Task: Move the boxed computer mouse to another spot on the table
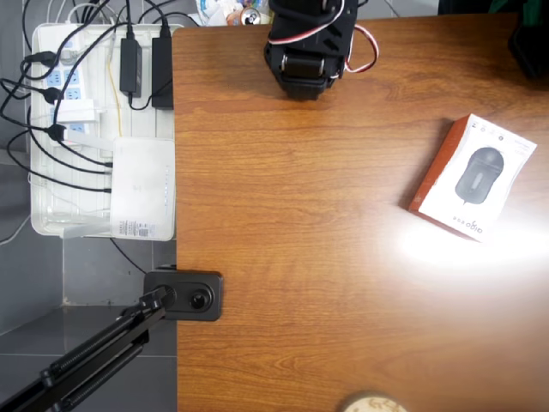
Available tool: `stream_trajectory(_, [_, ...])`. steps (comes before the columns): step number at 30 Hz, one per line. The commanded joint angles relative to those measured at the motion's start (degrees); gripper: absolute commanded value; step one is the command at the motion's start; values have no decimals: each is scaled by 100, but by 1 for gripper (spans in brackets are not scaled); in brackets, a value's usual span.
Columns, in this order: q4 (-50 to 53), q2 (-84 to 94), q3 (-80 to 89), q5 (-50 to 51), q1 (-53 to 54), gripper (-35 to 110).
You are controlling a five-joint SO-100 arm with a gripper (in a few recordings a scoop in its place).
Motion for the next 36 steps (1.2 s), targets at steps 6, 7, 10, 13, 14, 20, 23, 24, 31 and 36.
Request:
stream_trajectory(6, [26,9,0,35,-9,0])
stream_trajectory(7, [26,9,0,35,-9,0])
stream_trajectory(10, [26,9,0,35,-9,0])
stream_trajectory(13, [26,9,0,35,-9,0])
stream_trajectory(14, [26,9,0,26,-9,1])
stream_trajectory(20, [993,9,0,123,-272,0])
stream_trajectory(23, [2391,9,-475,1125,-800,0])
stream_trajectory(24, [3164,9,-835,1178,-817,0])
stream_trajectory(31, [12586,-844,-5449,-35,-1011,0])
stream_trajectory(36, [15530,-2654,-7163,-1063,-1898,0])
